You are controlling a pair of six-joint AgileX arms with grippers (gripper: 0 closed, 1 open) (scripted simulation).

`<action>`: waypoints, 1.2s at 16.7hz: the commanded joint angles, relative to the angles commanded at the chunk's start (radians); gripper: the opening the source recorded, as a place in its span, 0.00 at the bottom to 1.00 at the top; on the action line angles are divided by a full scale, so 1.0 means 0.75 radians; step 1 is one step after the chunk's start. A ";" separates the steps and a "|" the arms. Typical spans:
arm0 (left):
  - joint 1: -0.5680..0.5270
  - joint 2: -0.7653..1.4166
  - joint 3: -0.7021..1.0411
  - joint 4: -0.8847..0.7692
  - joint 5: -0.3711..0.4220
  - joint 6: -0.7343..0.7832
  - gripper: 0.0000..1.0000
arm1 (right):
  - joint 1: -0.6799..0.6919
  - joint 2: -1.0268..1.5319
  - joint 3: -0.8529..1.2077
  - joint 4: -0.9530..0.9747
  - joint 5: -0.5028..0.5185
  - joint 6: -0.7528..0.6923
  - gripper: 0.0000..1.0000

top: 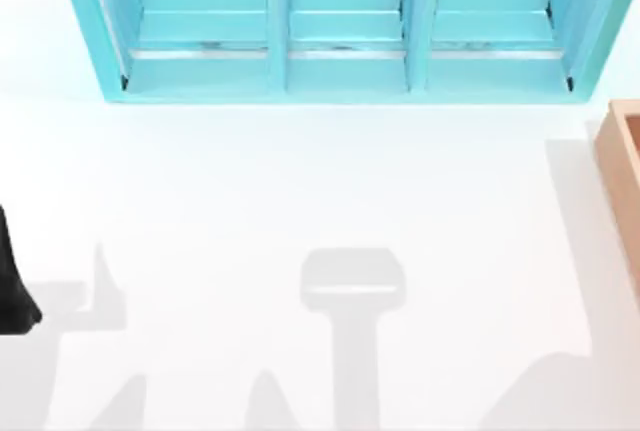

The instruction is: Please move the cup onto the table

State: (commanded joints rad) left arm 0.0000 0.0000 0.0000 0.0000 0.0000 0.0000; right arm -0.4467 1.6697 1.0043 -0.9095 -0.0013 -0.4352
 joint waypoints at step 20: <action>0.000 0.000 0.000 0.000 0.000 0.000 1.00 | 0.288 -0.135 0.188 -0.333 -0.001 0.281 0.00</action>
State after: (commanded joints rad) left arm 0.0000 0.0000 0.0000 0.0000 0.0000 0.0000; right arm -0.2305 1.5683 1.1451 -1.1594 -0.0022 -0.2246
